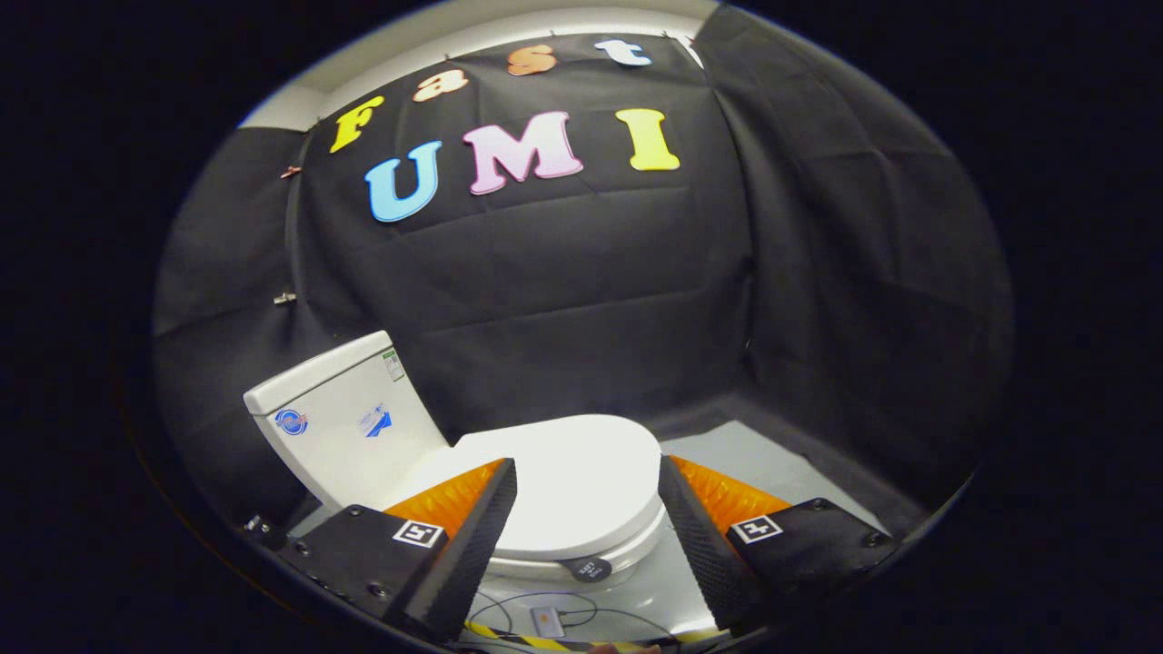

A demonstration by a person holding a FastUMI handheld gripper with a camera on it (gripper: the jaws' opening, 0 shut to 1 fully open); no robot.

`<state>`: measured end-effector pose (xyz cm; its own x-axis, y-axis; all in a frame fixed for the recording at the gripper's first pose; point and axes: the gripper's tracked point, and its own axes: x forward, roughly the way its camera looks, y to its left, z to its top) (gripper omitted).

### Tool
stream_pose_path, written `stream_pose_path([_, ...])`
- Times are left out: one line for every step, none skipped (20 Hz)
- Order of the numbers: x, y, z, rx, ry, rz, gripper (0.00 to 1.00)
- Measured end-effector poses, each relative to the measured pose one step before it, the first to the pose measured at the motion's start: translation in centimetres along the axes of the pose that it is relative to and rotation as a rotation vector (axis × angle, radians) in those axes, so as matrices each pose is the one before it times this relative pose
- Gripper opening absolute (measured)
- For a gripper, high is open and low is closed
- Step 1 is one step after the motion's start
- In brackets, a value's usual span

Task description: Open the toilet lid.

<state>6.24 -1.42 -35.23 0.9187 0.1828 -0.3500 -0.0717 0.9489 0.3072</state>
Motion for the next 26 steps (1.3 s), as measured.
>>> stream_pose_path([0.528,-0.764,-1.088,0.04397,0.02897,0.00510,0.99])
stream_pose_path([0.542,-0.827,-0.959,0.04272,0.03208,0.00148,0.99])
stream_pose_path([0.612,-0.745,-0.909,0.04144,0.03347,-0.00088,0.99])
stream_pose_path([0.487,-0.883,-0.943,0.04632,0.02693,0.00189,0.99])
stream_pose_path([0.578,-0.682,-0.852,0.05218,0.03441,0.00950,0.99])
stream_pose_path([0.420,-0.396,-0.825,0.04798,0.03166,0.00730,0.99])
stream_pose_path([0.511,-0.608,-0.751,0.04991,0.03125,0.00681,0.99])
stream_pose_path([0.529,-0.507,-0.829,0.05018,0.03534,0.01150,0.99])
stream_pose_path([0.676,-0.492,-0.729,0.04966,0.03119,0.01086,0.99])
stream_pose_path([0.512,-0.473,-0.867,0.04814,0.03691,0.00892,0.99])
stream_pose_path([0.859,-0.545,-0.789,0.04273,0.03276,0.00512,0.99])
stream_pose_path([0.564,-0.661,-0.950,0.03360,0.02975,0.00347,0.99])
stream_pose_path([0.768,-0.411,-0.755,0.02492,0.02724,-0.00120,0.99])
stream_pose_path([0.811,-0.244,-0.594,0.02118,0.02563,-0.00132,0.99])
stream_pose_path([0.676,-0.479,-0.661,0.01808,0.02429,-0.00337,0.99])
stream_pose_path([0.568,-0.578,-0.488,0.01737,0.02015,-0.00813,0.99])
stream_pose_path([0.507,-0.346,-0.465,0.01670,0.01415,-0.00602,0.99])
stream_pose_path([0.294,-0.392,-0.319,0.01545,0.00946,-0.00028,0.99])
stream_pose_path([0.442,-0.313,-0.323,0.01624,0.01401,-0.00169,0.99])
stream_pose_path([0.449,-0.129,-0.436,0.01811,0.01618,0.00674,0.99])
stream_pose_path([0.545,-0.233,-0.256,0.01805,0.01391,-0.00343,0.99])
stream_pose_path([0.578,-0.445,-0.342,0.00946,0.01304,-0.00434,0.96])
stream_pose_path([0.536,-0.182,-0.271,0.01049,0.00860,-0.00216,0.96])
stream_pose_path([0.161,0.060,0.138,0.01241,0.00429,0.00389,0.92])
stream_pose_path([0.296,0.126,0.021,0.01676,-0.00025,0.00884,0.87])
stream_pose_path([0.025,-0.010,-0.129,0.01115,0.00636,0.00775,0.79])
